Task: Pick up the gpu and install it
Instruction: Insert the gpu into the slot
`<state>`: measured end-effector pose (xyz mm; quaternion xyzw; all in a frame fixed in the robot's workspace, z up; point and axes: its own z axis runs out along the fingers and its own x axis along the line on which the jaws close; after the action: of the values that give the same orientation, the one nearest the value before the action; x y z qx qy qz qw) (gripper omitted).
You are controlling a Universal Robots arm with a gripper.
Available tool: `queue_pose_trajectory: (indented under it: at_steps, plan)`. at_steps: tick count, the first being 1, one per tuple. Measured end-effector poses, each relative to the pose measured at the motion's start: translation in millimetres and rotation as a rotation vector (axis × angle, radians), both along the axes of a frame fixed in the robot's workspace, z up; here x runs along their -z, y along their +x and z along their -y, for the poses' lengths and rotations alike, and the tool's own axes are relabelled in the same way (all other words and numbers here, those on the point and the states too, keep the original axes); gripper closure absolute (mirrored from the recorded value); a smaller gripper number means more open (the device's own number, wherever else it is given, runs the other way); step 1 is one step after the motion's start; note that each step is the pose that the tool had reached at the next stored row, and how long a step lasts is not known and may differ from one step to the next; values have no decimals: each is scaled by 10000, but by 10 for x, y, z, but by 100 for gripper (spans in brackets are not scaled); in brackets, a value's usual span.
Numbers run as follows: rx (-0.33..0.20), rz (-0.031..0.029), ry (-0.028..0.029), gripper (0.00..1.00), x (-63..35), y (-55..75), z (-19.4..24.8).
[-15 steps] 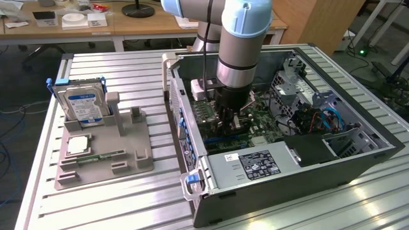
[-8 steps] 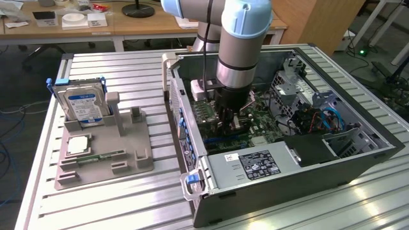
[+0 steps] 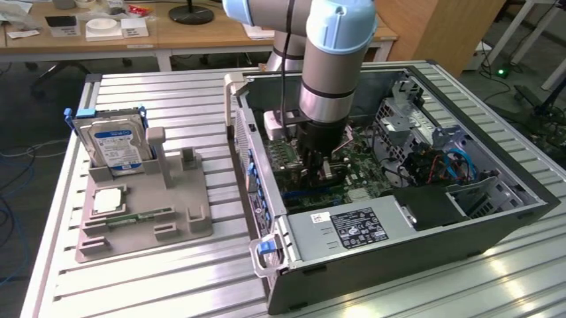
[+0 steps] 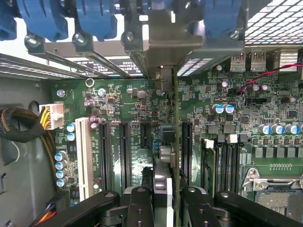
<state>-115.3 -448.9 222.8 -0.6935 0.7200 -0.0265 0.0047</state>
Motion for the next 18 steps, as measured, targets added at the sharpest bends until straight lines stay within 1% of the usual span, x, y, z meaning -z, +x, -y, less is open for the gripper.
queue_pose_trajectory:
  at_steps: [8, 18]
  plan:
    - [-1, -1, -2, 72, 21, -6, 0]
    - [0, 1, 1, 72, 24, -9, -1]
